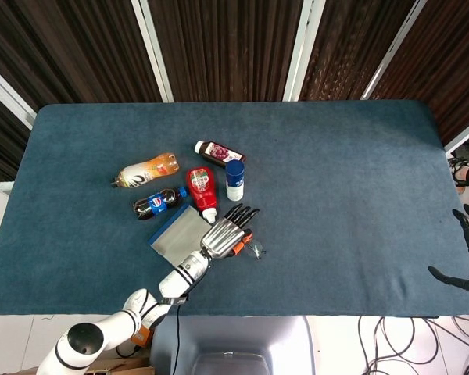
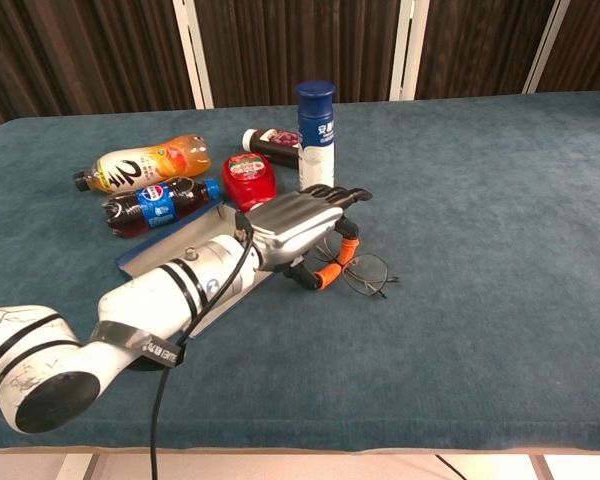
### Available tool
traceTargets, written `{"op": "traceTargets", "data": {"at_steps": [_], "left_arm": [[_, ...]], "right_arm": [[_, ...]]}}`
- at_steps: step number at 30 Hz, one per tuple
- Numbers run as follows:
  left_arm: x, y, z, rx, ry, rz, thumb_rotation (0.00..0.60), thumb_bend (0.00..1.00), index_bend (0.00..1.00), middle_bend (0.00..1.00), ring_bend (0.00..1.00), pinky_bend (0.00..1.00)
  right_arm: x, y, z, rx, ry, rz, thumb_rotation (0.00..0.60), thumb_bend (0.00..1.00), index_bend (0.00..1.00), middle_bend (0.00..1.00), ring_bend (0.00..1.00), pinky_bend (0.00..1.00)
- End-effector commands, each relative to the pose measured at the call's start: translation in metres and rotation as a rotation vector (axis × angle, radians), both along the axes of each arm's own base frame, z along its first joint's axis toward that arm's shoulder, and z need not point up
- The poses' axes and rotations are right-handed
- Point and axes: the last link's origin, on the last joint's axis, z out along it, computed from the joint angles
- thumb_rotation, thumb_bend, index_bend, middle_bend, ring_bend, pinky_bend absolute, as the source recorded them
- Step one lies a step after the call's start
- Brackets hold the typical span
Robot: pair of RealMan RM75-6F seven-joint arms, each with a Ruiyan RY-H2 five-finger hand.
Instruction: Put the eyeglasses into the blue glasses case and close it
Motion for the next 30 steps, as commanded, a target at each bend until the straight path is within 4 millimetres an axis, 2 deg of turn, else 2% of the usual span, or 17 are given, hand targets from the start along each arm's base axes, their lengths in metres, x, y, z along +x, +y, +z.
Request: {"op": "traceTargets", "data": {"at_steps": [1, 6, 14, 21, 30], "left_arm": [[0.0, 0.0, 0.001, 0.0, -0.002, -0.001, 0.6, 0.48, 0.6, 0.0, 0.0, 0.0], [-0.001, 0.002, 0.006, 0.01, -0.021, -0.001, 0.6, 0.54, 0.63, 0.0, 0.0, 0.0], [-0.009, 0.002, 0.03, 0.05, -0.054, -0.034, 0.6, 0.55, 0.64, 0.0, 0.0, 0.0], [-0.044, 0.001, 0.069, 0.115, -0.026, 0.002, 0.6, 0.55, 0.65, 0.0, 0.0, 0.0], [-0.082, -0.02, 0.102, 0.131, -0.014, 0.13, 0.6, 0.57, 0.65, 0.0, 0.0, 0.0]], "right_arm": [[0.0, 0.0, 0.0, 0.0, 0.0, 0.001, 0.6, 0.08, 0.0, 0.0, 0.0, 0.0], [0.0, 0.0, 0.0, 0.001, 0.001, 0.001, 0.6, 0.08, 0.0, 0.0, 0.0, 0.0], [0.0, 0.0, -0.001, 0.004, 0.005, 0.001, 0.6, 0.08, 0.0, 0.0, 0.0, 0.0], [0.001, 0.0, -0.001, 0.0, 0.004, 0.005, 0.6, 0.08, 0.0, 0.0, 0.0, 0.0], [0.004, 0.0, -0.006, 0.016, 0.008, 0.015, 0.6, 0.08, 0.0, 0.0, 0.0, 0.0]]}}
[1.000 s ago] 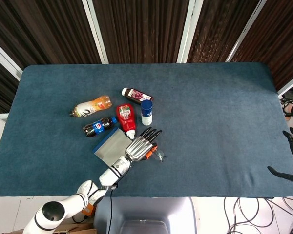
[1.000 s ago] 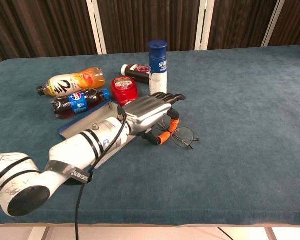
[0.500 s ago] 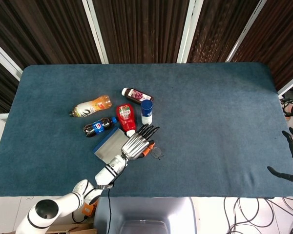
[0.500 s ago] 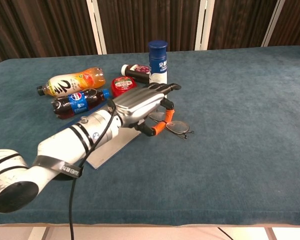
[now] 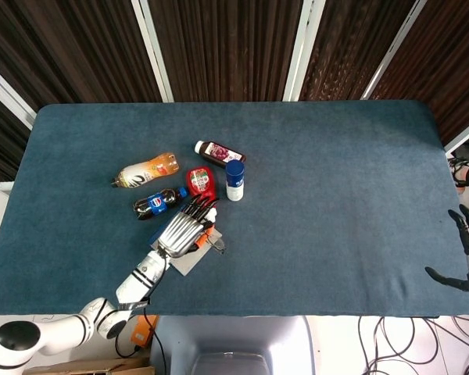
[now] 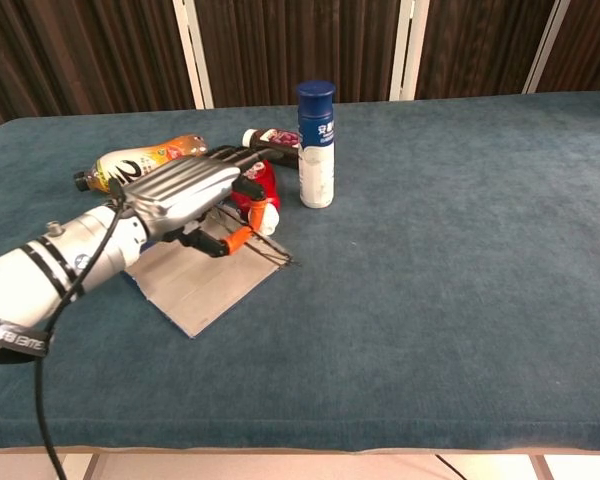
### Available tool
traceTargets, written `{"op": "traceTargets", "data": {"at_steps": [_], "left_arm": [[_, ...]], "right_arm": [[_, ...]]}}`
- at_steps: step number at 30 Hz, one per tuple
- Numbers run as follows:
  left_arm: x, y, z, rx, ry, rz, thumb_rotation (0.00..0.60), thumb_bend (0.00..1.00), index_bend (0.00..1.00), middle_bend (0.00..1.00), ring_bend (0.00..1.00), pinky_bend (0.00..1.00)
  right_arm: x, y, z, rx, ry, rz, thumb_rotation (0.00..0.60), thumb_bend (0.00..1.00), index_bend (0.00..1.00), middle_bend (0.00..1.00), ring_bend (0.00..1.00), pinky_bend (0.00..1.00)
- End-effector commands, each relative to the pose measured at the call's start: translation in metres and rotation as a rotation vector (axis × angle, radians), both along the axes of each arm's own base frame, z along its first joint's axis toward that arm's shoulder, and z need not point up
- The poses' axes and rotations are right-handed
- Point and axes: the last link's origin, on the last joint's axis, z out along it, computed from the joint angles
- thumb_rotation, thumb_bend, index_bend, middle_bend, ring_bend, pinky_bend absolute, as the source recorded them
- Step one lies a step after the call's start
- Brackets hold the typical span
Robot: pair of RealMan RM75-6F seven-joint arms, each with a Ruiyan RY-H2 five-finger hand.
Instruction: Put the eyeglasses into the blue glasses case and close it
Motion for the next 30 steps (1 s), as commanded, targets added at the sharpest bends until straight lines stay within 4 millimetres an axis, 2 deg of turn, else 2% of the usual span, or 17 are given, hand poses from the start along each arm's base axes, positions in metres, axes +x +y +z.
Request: {"op": "traceTargets", "data": {"at_steps": [1, 12, 20, 30], "left_arm": [[-0.022, -0.006, 0.014, 0.019, 0.027, 0.067, 0.6, 0.57, 0.65, 0.0, 0.0, 0.0], [-0.047, 0.001, 0.012, 0.007, 0.052, 0.094, 0.6, 0.55, 0.64, 0.0, 0.0, 0.0], [-0.042, -0.003, 0.005, -0.025, 0.023, 0.034, 0.6, 0.52, 0.6, 0.0, 0.0, 0.0], [-0.038, 0.009, 0.002, 0.004, 0.0, -0.008, 0.6, 0.51, 0.58, 0.0, 0.0, 0.0]], "right_arm": [[0.001, 0.001, -0.001, 0.005, 0.001, 0.006, 0.6, 0.08, 0.0, 0.0, 0.0, 0.0], [0.002, 0.001, -0.003, 0.005, 0.011, 0.005, 0.6, 0.08, 0.0, 0.0, 0.0, 0.0], [0.002, 0.001, -0.004, 0.007, 0.014, 0.004, 0.6, 0.08, 0.0, 0.0, 0.0, 0.0], [0.002, 0.0, -0.005, 0.008, 0.02, 0.0, 0.6, 0.08, 0.0, 0.0, 0.0, 0.0]]}}
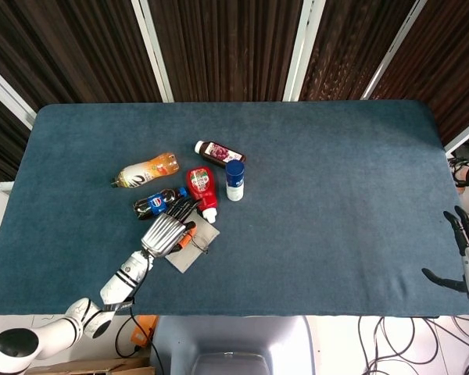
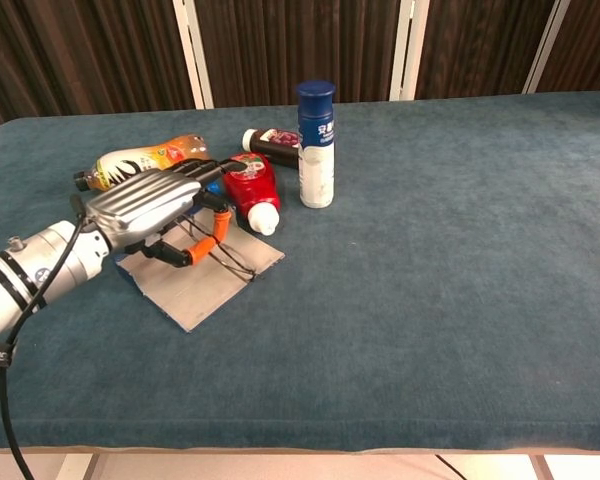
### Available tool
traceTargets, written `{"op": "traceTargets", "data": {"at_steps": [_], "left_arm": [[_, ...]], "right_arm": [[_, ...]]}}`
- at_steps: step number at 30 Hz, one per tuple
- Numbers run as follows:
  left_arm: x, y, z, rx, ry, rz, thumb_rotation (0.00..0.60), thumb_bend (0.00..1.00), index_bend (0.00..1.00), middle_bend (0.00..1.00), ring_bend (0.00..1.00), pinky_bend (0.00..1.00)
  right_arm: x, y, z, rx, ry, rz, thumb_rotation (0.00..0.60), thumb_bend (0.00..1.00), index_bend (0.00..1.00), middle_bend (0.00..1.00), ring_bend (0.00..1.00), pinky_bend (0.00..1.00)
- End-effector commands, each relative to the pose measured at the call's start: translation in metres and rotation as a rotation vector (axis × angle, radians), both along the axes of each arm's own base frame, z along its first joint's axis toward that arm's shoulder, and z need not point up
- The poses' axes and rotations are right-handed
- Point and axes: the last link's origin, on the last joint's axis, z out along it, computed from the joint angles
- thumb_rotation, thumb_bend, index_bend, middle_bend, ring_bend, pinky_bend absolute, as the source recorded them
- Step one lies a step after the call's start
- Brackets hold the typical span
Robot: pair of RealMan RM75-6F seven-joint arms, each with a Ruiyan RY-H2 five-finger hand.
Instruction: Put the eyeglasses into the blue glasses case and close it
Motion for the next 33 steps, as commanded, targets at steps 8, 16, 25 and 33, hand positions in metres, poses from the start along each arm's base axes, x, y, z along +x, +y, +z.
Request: {"op": "traceTargets", "data": {"at_steps": [8, 16, 25, 33], "left_arm": [[0.003, 0.008, -0.005, -0.031, 0.002, -0.021, 0.6, 0.46, 0.52, 0.0, 0.0, 0.0], [-0.005, 0.014, -0.011, -0.047, 0.049, 0.015, 0.6, 0.44, 0.44, 0.0, 0.0, 0.0], [-0.016, 0.018, -0.001, -0.032, 0.055, 0.039, 0.6, 0.43, 0.23, 0.0, 0.0, 0.0], [-0.029, 0.008, 0.021, -0.022, -0.031, 0.083, 0.6, 0.42, 0.16, 0.0, 0.0, 0.0]], "right_arm": [[0.001, 0.0, 0.0, -0.003, -0.001, 0.002, 0.6, 0.09, 0.0, 0.0, 0.0, 0.0], [0.0, 0.0, 0.0, -0.001, -0.001, 0.002, 0.6, 0.08, 0.0, 0.0, 0.0, 0.0], [0.0, 0.0, 0.0, -0.003, -0.002, 0.002, 0.6, 0.08, 0.0, 0.0, 0.0, 0.0], [0.001, 0.001, 0.0, 0.0, -0.004, 0.008, 0.6, 0.08, 0.0, 0.0, 0.0, 0.0]]}}
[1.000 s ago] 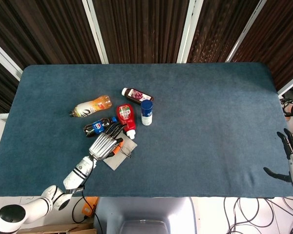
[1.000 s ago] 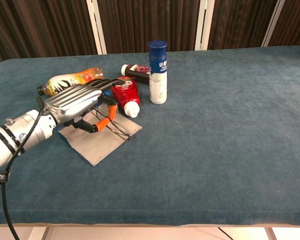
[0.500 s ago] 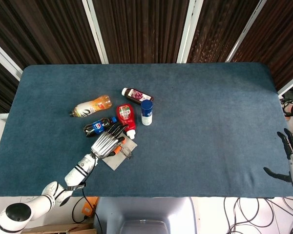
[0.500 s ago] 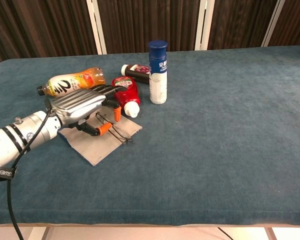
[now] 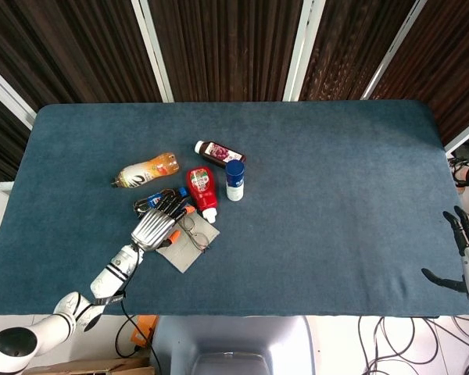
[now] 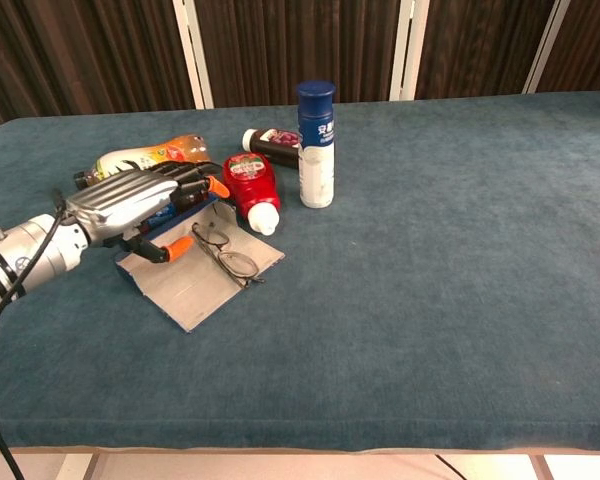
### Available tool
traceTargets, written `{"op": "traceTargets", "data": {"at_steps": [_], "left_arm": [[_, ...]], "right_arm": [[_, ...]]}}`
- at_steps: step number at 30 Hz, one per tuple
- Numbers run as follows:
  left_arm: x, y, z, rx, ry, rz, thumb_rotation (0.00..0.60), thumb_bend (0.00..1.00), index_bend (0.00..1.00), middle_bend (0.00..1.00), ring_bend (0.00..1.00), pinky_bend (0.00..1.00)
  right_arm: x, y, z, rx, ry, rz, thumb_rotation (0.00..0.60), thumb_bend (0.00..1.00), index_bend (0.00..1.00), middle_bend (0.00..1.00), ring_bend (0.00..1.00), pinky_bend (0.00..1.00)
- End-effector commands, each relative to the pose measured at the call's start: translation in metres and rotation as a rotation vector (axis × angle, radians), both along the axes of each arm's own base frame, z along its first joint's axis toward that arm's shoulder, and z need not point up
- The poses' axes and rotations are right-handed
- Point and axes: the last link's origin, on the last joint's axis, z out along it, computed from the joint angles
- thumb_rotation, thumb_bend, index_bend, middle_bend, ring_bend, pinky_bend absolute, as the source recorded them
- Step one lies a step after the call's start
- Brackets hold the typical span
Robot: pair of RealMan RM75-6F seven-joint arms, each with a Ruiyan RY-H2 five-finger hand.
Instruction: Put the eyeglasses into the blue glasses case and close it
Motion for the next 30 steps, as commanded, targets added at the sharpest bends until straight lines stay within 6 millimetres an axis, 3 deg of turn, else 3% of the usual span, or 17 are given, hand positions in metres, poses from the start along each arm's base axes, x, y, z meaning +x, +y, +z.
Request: {"op": "traceTargets", "data": {"at_steps": [1, 7, 10, 15, 22, 30], "left_arm": [[-0.002, -0.008, 0.008, -0.012, -0.078, 0.034, 0.6, 0.42, 0.16, 0.0, 0.0, 0.0], [0.025, -0.027, 0.002, -0.045, -0.241, 0.076, 0.6, 0.39, 0.06, 0.0, 0.0, 0.0], [0.042, -0.032, -0.012, -0.054, -0.265, 0.101, 0.6, 0.36, 0.01, 0.0, 0.0, 0.0], [0.066, -0.039, -0.032, -0.077, -0.293, 0.128, 0.6, 0.36, 0.0, 0.0, 0.0, 0.0], [0.079, -0.042, -0.056, -0.09, -0.255, 0.154, 0.6, 0.36, 0.0, 0.0, 0.0, 0.0], [0.079, -0.044, -0.064, -0.105, -0.222, 0.162, 0.6, 0.36, 0.0, 0.0, 0.0, 0.0]], "right_arm": [[0.0, 0.0, 0.0, -0.002, -0.001, 0.002, 0.6, 0.08, 0.0, 0.0, 0.0, 0.0], [0.002, 0.001, -0.003, 0.011, 0.005, 0.008, 0.6, 0.08, 0.0, 0.0, 0.0, 0.0], [0.003, 0.001, -0.003, 0.012, 0.003, 0.013, 0.6, 0.08, 0.0, 0.0, 0.0, 0.0], [0.001, 0.0, -0.001, 0.007, -0.005, 0.009, 0.6, 0.08, 0.0, 0.0, 0.0, 0.0], [0.0, 0.0, 0.002, 0.004, -0.01, 0.006, 0.6, 0.08, 0.0, 0.0, 0.0, 0.0], [-0.001, 0.001, 0.004, -0.002, -0.014, 0.005, 0.6, 0.08, 0.0, 0.0, 0.0, 0.0]]}}
